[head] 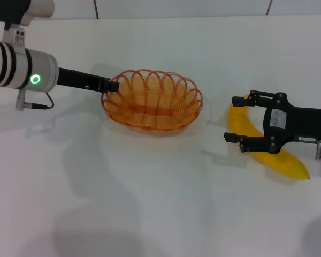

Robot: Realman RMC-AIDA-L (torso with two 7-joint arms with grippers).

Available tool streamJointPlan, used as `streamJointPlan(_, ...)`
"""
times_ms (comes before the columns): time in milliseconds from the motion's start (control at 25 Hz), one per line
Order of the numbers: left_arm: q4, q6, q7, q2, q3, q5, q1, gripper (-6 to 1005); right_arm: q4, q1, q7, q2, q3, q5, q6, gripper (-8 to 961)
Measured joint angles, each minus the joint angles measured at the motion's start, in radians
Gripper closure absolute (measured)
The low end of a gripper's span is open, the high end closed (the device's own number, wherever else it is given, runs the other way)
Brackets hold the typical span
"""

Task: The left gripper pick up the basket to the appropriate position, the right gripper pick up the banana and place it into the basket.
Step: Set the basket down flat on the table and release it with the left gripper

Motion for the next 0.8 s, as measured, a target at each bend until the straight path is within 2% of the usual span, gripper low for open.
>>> streamJointPlan(800,-0.027,-0.033,-0.021,-0.004,0.002,0.010,-0.013,938,0.000,0.002,0.000,0.004,0.002,0.000,0.000,151)
